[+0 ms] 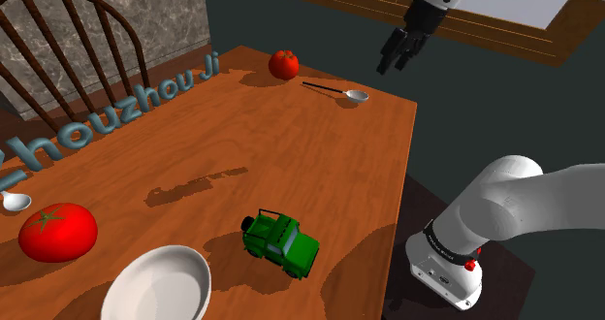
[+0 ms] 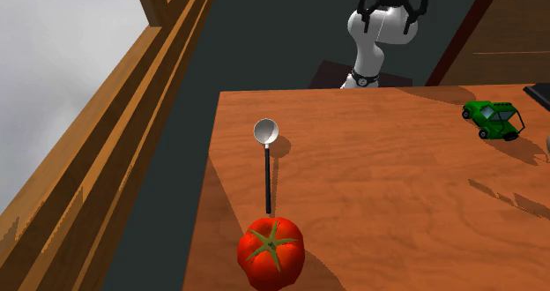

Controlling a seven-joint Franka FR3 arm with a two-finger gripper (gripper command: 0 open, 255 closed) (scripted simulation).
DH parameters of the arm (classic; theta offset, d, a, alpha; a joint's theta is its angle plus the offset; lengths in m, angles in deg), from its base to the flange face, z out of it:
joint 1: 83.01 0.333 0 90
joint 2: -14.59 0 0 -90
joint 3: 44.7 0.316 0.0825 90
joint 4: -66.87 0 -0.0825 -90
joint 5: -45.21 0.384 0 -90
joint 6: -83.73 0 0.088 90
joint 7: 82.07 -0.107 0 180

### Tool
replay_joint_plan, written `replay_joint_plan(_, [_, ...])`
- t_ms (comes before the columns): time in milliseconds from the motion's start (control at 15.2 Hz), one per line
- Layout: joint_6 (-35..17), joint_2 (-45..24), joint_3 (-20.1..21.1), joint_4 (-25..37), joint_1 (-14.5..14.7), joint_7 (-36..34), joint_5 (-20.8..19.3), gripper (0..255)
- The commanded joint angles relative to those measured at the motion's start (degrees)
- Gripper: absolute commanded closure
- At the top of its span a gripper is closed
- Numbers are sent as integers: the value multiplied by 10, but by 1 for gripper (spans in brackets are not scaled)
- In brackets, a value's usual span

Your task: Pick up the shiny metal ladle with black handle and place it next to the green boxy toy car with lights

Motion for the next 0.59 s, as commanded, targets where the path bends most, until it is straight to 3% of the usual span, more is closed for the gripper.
replay_joint_plan(0, [0, 0, 0, 0, 0, 0, 0, 0])
replay_joint_plan(528, [-95, -131, -70, 18, 4, 123, -17, 0])
